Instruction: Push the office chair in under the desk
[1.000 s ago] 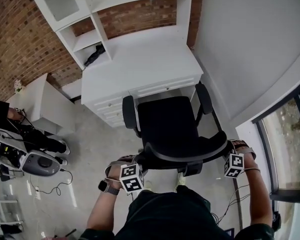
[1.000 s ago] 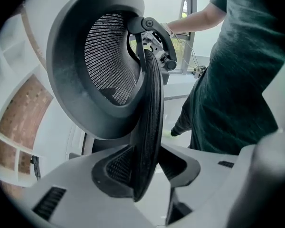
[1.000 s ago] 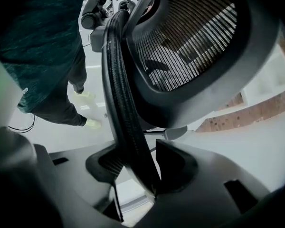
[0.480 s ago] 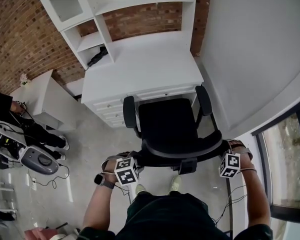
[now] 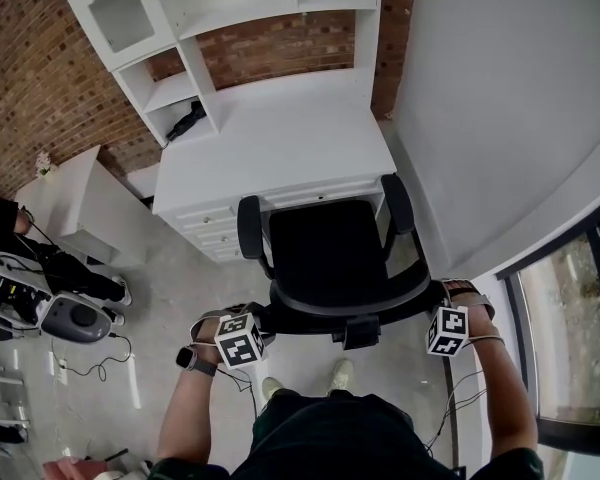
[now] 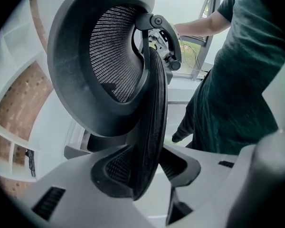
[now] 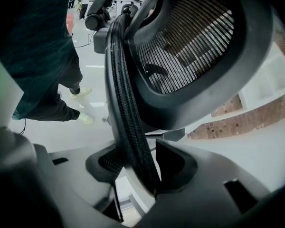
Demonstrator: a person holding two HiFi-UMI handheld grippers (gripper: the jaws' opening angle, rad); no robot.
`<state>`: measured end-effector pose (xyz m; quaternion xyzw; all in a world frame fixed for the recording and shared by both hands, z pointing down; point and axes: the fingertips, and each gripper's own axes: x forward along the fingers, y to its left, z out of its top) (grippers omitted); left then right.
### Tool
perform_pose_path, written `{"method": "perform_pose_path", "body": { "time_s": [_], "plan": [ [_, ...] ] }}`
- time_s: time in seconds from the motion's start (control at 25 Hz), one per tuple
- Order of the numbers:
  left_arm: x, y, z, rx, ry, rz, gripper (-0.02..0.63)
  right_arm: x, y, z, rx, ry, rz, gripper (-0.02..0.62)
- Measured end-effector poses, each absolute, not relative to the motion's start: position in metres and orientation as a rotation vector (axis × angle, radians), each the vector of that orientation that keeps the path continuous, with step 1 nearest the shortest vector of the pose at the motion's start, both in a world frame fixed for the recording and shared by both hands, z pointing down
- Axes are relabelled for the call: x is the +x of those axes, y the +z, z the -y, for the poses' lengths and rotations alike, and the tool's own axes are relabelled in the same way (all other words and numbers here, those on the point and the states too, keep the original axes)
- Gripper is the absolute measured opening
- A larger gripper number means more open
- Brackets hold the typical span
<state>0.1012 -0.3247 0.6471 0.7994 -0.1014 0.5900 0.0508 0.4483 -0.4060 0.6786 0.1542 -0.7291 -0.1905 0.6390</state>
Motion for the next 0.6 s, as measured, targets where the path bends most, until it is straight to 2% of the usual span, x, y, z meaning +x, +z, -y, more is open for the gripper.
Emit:
{"method": "perform_pose_path", "body": {
  "time_s": [0.28, 0.52, 0.6],
  "plan": [
    [0.1062, 0.6463, 0.3291, 2.438, 1.774, 0.34, 0.18, 0.4515, 0.6785, 0.4091, 0.318, -0.437, 1.683, 0.178],
    [0.1067, 0.6413, 0.3332, 2.51, 1.732, 0.447, 0.259, 0.4509, 0.6792, 0.4065, 0.351, -0.431, 1.723, 0.2],
    [0.1041, 0.6373, 0.3327, 2.512, 1.724, 0.487, 0.261, 0.4511, 0.6761, 0.4059, 0.368, -0.44, 1.734, 0.203]
  ]
}}
